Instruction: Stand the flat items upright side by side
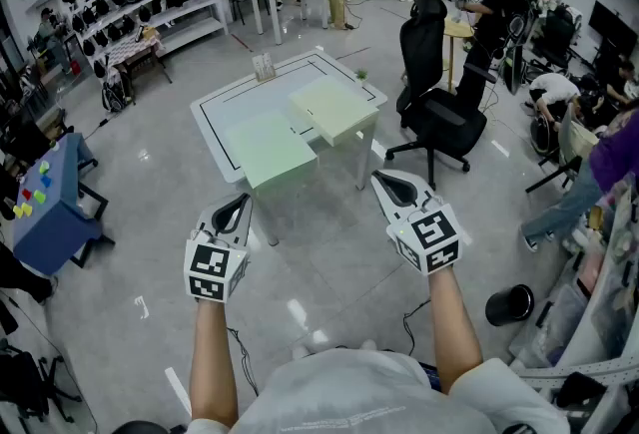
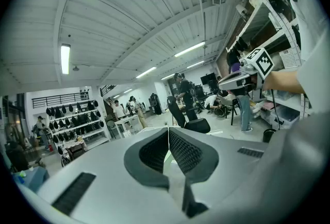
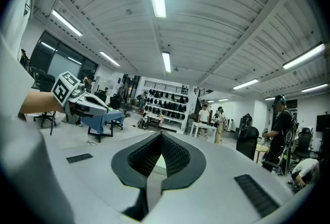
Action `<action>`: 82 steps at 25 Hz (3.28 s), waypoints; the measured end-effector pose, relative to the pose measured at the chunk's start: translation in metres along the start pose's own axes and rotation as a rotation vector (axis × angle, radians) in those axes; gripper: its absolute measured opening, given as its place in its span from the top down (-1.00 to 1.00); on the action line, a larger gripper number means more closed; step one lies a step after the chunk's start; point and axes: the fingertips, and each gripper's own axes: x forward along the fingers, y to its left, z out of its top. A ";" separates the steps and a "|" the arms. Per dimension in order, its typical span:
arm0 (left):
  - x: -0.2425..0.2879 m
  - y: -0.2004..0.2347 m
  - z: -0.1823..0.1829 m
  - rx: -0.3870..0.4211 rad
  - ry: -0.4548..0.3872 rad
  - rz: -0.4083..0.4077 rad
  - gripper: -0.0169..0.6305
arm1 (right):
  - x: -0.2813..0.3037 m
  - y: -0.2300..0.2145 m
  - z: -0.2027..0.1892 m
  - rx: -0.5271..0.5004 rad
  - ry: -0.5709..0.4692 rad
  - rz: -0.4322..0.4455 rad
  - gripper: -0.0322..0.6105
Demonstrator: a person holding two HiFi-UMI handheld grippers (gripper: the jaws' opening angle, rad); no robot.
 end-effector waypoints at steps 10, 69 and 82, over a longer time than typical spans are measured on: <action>0.024 -0.015 0.017 -0.032 0.003 0.060 0.89 | -0.007 -0.038 0.013 0.043 -0.124 0.052 0.81; 0.287 0.218 -0.251 -0.730 0.290 -0.041 -0.03 | 0.464 -0.045 -0.153 0.392 0.440 0.470 -0.19; 0.298 0.205 -0.337 -1.024 0.436 -0.005 -0.14 | 0.513 -0.029 -0.262 0.512 0.701 0.554 -0.38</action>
